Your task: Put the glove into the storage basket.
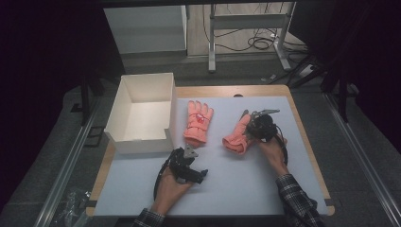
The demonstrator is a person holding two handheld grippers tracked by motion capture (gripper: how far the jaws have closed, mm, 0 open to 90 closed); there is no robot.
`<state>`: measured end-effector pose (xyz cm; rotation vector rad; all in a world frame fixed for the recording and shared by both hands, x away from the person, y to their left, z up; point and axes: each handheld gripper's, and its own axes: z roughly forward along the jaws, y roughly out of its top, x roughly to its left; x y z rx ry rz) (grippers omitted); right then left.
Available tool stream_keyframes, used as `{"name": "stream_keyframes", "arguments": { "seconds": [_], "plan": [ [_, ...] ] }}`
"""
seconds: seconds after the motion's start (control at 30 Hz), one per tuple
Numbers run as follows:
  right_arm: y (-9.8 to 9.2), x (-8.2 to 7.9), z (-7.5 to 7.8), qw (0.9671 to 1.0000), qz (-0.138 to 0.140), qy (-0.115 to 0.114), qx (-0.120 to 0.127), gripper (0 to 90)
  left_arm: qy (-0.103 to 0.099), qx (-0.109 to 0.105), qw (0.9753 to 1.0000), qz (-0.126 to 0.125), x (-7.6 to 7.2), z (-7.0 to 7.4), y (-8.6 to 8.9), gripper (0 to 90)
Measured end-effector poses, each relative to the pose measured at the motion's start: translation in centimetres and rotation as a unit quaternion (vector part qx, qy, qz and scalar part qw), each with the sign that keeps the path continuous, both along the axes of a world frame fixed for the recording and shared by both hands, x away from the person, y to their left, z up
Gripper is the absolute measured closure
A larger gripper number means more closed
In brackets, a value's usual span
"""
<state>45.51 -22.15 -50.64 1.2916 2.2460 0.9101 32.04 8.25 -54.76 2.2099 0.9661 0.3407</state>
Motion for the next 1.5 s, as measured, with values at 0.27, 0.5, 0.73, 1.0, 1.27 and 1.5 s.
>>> {"name": "stream_keyframes", "arguments": {
  "seconds": [0.27,0.5,0.73,1.0,1.27,1.5],
  "plan": [
    [-1.0,-0.3,1.3,0.9991,0.019,0.009,0.038,81.9,0.000,0.000,1.0000,0.000,0.0,0.0,0.0,0.1],
    [-1.7,-1.4,2.9,0.9962,0.059,0.010,0.064,81.7,-0.001,0.001,1.0000,-0.001,0.0,0.0,0.0,0.1],
    [-1.6,-3.3,4.2,0.9898,0.124,0.010,0.069,81.5,-0.001,0.002,1.0000,-0.002,0.0,0.0,0.0,0.1],
    [-1.0,-5.4,4.7,0.9811,0.180,0.014,0.070,81.3,-0.003,0.003,1.0000,-0.003,0.1,0.0,0.1,0.1],
    [0.0,-7.7,3.5,0.9705,0.232,0.024,0.063,81.2,-0.004,0.002,1.0000,-0.002,0.0,0.0,0.0,0.1],
    [0.7,-7.7,2.1,0.9657,0.253,0.036,0.046,80.9,-0.004,0.002,1.0000,-0.002,0.0,0.0,0.0,0.1]
  ]
}}
